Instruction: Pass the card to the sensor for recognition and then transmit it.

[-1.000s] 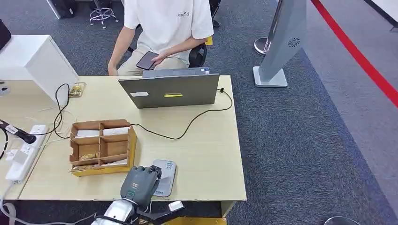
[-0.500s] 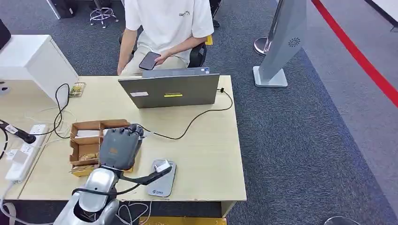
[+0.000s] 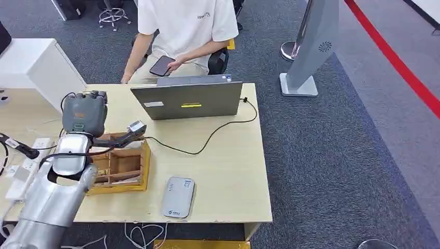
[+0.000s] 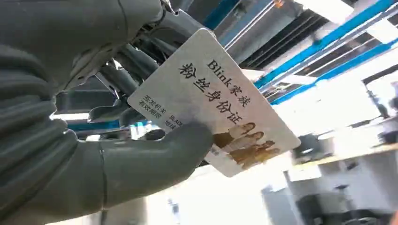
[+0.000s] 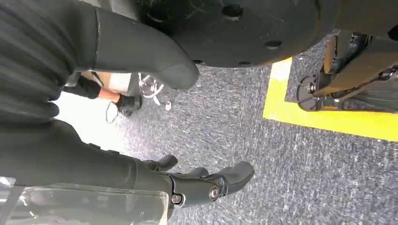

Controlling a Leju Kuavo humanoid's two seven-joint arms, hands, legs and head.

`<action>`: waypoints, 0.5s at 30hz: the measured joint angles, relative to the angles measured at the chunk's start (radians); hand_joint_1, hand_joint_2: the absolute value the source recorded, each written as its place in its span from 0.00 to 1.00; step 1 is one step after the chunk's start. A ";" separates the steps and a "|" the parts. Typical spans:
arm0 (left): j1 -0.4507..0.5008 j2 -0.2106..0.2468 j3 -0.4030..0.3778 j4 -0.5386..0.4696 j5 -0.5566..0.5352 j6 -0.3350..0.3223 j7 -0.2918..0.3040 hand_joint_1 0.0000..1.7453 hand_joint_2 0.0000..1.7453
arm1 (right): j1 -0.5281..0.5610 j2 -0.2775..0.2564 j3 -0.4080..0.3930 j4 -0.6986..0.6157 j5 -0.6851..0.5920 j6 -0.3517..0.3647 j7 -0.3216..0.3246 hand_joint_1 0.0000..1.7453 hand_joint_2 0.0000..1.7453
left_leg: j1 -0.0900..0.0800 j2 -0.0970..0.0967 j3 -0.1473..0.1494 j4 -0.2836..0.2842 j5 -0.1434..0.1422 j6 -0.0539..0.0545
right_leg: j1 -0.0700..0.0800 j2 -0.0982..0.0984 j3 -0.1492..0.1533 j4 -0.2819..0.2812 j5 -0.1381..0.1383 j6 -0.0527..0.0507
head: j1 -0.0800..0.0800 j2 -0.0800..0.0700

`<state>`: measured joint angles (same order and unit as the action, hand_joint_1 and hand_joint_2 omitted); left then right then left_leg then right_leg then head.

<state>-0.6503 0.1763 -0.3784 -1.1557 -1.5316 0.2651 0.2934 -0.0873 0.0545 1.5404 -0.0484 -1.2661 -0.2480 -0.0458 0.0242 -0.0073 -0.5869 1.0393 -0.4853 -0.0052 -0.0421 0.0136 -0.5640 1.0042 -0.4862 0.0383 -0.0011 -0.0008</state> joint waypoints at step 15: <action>-0.088 0.058 0.067 0.271 0.000 0.055 0.010 1.00 1.00 | -0.004 -0.002 0.008 -0.002 0.014 0.002 -0.014 0.00 1.00 | 0.000 0.001 0.000 0.000 0.000 0.000 | 0.000 0.001 0.000 0.000 0.000 0.000 | -0.001 0.000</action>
<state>-0.7384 0.2338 -0.3109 -0.8846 -1.5320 0.3200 0.3033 -0.0911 0.0530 1.5480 -0.0500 -1.2524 -0.2461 -0.0599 0.0244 -0.0063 -0.5872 1.0394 -0.4853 -0.0052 -0.0420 0.0150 -0.5642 1.0041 -0.4862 0.0384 -0.0023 -0.0008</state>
